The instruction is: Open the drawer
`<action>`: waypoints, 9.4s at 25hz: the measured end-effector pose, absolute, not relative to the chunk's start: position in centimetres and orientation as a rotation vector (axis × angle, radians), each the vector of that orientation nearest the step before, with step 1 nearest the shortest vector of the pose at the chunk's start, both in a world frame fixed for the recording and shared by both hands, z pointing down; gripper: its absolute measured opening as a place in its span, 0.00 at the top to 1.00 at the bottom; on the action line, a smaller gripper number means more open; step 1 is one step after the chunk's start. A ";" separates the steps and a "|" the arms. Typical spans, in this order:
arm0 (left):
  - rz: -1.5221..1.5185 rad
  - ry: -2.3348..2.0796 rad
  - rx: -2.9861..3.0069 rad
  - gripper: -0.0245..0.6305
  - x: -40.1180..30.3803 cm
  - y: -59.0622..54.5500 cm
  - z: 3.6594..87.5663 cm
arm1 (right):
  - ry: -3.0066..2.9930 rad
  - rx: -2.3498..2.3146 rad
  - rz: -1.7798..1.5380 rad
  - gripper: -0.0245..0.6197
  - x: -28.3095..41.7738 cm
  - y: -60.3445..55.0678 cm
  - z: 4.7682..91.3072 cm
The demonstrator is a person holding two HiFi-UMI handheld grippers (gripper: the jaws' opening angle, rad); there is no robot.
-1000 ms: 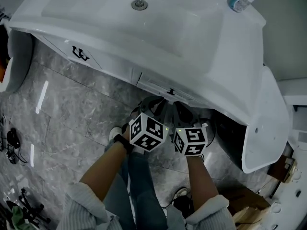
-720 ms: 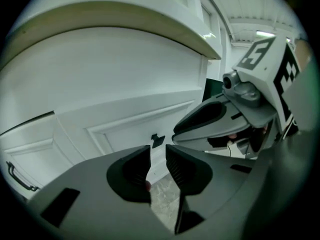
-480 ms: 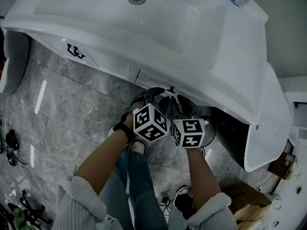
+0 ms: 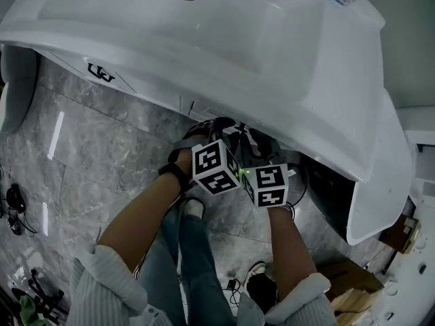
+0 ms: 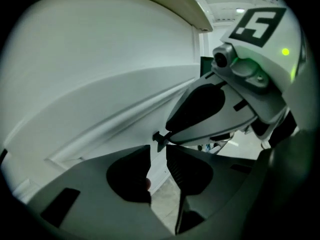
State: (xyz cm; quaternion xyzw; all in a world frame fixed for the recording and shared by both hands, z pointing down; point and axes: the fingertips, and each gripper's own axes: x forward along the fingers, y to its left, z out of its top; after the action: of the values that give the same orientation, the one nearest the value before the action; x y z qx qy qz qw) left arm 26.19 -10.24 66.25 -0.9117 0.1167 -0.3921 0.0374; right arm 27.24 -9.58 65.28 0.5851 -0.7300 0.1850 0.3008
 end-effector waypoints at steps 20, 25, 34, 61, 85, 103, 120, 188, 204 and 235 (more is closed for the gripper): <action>-1.269 0.198 -2.695 0.87 26.9 -9.3 67.1 | -1.975 1.371 0.468 0.92 26.3 -9.1 65.5; -1.278 0.182 -2.706 0.88 26.5 -8.7 67.2 | -1.971 1.369 0.493 0.92 25.9 -8.6 65.5; -1.292 0.152 -2.723 0.88 25.6 -7.4 67.2 | -1.981 1.377 0.530 0.92 25.1 -7.3 65.6; -1.289 0.172 -2.803 0.88 22.7 -3.3 66.7 | -2.012 1.401 0.634 0.92 22.5 -3.3 65.3; -1.331 0.227 -2.853 0.88 19.8 0.0 67.1 | -1.957 1.460 0.710 0.92 19.9 0.2 65.4; -1.337 0.293 -2.878 0.88 19.1 0.7 67.8 | -1.936 1.487 0.722 0.95 19.3 1.2 65.8; -1.328 0.401 -2.938 0.88 18.5 0.7 68.4 | -1.932 1.483 0.810 0.95 18.9 2.0 67.4; -0.449 1.416 -3.023 0.94 -5.4 -7.4 19.8 | -2.643 1.398 0.527 0.95 -3.9 -6.7 19.4; -0.424 1.309 -3.053 0.94 -5.1 -9.2 19.3 | -2.648 1.506 0.508 0.95 -3.2 -7.7 17.6; -0.499 1.101 -3.137 0.94 -1.9 -10.3 20.9 | -2.566 1.603 0.558 0.95 -0.5 -8.3 19.1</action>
State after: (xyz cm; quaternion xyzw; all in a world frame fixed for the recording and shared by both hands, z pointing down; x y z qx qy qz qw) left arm -1.93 -10.25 20.89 -0.9274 0.3256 -0.1476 -0.1100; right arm -0.49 -8.28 19.13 0.5208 -0.8336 0.1813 0.0324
